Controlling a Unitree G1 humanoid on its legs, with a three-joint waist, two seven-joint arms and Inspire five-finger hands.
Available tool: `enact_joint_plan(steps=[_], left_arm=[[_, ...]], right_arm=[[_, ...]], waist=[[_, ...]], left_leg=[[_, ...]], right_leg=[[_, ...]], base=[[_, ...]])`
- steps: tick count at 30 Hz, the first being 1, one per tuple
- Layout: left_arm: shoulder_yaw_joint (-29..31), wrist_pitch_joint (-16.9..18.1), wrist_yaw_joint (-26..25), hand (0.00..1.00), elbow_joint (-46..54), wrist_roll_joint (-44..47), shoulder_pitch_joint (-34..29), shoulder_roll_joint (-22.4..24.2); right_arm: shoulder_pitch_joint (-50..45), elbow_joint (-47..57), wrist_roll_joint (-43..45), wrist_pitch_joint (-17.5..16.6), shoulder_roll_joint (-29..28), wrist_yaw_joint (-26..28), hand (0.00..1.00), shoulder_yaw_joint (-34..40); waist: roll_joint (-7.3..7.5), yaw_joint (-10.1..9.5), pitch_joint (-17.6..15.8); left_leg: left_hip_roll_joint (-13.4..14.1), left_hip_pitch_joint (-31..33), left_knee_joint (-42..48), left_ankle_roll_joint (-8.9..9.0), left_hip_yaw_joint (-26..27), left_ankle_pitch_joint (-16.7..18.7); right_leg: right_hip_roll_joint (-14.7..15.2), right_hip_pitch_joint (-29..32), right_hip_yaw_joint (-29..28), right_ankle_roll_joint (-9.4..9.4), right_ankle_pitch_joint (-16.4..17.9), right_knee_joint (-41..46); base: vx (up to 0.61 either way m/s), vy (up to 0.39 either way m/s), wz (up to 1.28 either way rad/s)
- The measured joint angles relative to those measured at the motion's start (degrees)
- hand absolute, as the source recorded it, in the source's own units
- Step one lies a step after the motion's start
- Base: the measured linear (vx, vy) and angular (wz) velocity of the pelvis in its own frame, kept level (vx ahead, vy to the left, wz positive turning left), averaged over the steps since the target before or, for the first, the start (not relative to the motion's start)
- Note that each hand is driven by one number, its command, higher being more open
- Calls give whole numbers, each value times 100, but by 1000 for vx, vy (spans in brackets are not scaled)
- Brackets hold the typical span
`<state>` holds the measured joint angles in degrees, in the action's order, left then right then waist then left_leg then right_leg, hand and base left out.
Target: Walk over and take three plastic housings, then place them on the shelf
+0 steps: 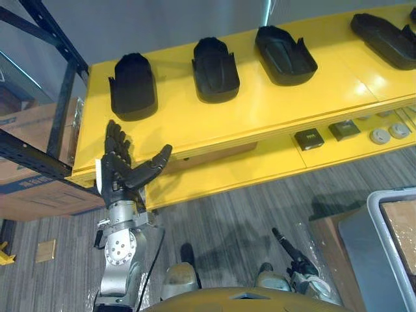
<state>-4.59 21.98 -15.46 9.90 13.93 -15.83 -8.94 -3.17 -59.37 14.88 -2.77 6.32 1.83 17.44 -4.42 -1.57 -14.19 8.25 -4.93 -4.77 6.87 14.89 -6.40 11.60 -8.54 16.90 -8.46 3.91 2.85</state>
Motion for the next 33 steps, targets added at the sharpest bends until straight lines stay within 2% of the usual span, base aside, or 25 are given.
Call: enact_joint_plan(steps=[2, 4, 8, 11, 12, 13, 16, 17, 18, 20, 23, 25, 28, 30, 31, 32, 33], left_arm=[[-126, 45, 74, 100, -169, -50, -12, -6], [-212, 45, -60, 100, -366, -211, -38, -4], [-193, 39, -765, 100, -913, -324, -74, -4], [7, 92, -1181, 100, -1407, -804, -125, -1], [60, 105, -1378, 100, -1675, -896, -136, 1], [150, 279, -1710, 100, -2037, -1214, -165, -2], [512, 332, -2751, 100, -3326, -1694, -166, 108], [618, 337, -2909, 100, -3560, -1691, -164, 146], [852, 396, -3298, 100, -4046, -1693, -212, 228], [1055, 434, -3517, 100, -4473, -1664, -341, 264], [1192, 442, -3529, 100, -4790, -1696, -488, 284], [1244, 441, -3291, 100, -5032, -1708, -493, 351], [1248, 332, -2595, 100, -5529, -1786, -431, 400], [1247, 107, -1955, 100, -5962, -1774, -350, 467], [1252, 34, -1801, 100, -6051, -1717, -341, 483], [1254, -128, -1329, 100, -6229, -1411, -291, 494], [1257, -219, -1104, 100, -6336, -1211, -242, 495]], right_arm=[[-6, -40, 1, 24, 1, 1, 100, 2], [-25, -63, -4, 109, 2, 4, 100, 5], [-77, -128, -100, 205, -2, 33, 100, 5], [-119, -292, -96, 247, 4, 31, 100, 8], [-115, -309, -93, 248, -1, 31, 100, 5], [-106, -312, -89, 248, -21, 31, 100, 4], [-65, -392, 10, 247, -84, 29, 100, 6], [-48, -396, 11, 247, -106, 25, 100, 7], [-50, -399, 16, 245, -173, 23, 100, 14], [-38, -473, 53, 246, -223, 25, 100, 36], [-21, -519, 132, 248, -257, 23, 100, 58], [-25, -521, 135, 248, -258, 25, 100, 60], [-29, -528, 127, 246, -265, 40, 100, 108], [-22, -561, 124, 246, -268, 48, 100, 131], [-21, -563, 126, 246, -271, 52, 100, 142], [-21, -566, 125, 246, -276, 63, 100, 217], [-28, -571, 127, 247, -275, 63, 100, 250]], waist=[[-8, 12, 38], [11, 15, 119], [108, 3, 162], [191, -33, 250], [207, -48, 271], [229, -56, 286], [292, -111, 297], [311, -119, 295], [372, -135, 306], [442, -166, 346], [478, -218, 362], [460, -257, 362], [455, -245, 365], [466, -187, 371], [472, -156, 373], [474, -130, 372], [474, -122, 372]], left_leg=[[0, -67, -5, 1, -12, -1], [1, -67, -9, 4, -14, -5], [-11, -66, -29, -3, -115, -34], [-42, -62, -33, -6, -230, -43], [-49, -60, -34, -6, -241, -43], [-60, -57, -35, -6, -260, -43], [-72, -56, -36, -3, -282, -40], [-71, -56, -36, 0, -284, -38], [-73, -55, -36, 11, -287, -29], [-80, -59, -36, 28, -295, -15], [-85, -65, -36, 34, -304, -10], [-84, -71, -37, 34, -294, -10], [-78, -118, -38, 35, -250, -6], [-72, -154, -39, 40, -187, 10], [-72, -155, -39, 40, -178, 12], [-71, -157, -39, 39, -161, 16], [-70, -161, -39, 38, -146, 19]], right_leg=[[-2, -68, 13, 5, 3, -5], [-3, -68, 17, 9, 5, -12], [-1, -152, 141, 11, 7, -47], [4, -268, 269, 11, 8, -126], [7, -281, 290, 10, 8, -152], [11, -312, 320, 7, 7, -199], [15, -352, 352, 1, 3, -225], [12, -360, 359, -1, 2, -240], [9, -390, 374, -16, -8, -291], [9, -416, 386, -26, -16, -303], [7, -455, 422, -27, -16, -329], [7, -457, 418, -28, -17, -330], [9, -470, 379, -26, -16, -328], [12, -473, 323, -13, -8, -349], [12, -472, 318, -2, -1, -360], [12, -470, 304, 3, 1, -373], [12, -468, 292, 2, 0, -376]], base=[[0, 0, 0], [0, 0, 0], [-20, -5, 11], [0, -11, 20], [10, -6, 12], [11, -3, 9], [10, -3, 5], [0, 0, 0], [25, -14, 3], [37, -16, 5], [22, -14, 6], [-8, -4, -2], [-17, -3, -8], [-25, 1, -13], [-18, 0, -10], [-6, -2, -6], [-3, -2, -8]])
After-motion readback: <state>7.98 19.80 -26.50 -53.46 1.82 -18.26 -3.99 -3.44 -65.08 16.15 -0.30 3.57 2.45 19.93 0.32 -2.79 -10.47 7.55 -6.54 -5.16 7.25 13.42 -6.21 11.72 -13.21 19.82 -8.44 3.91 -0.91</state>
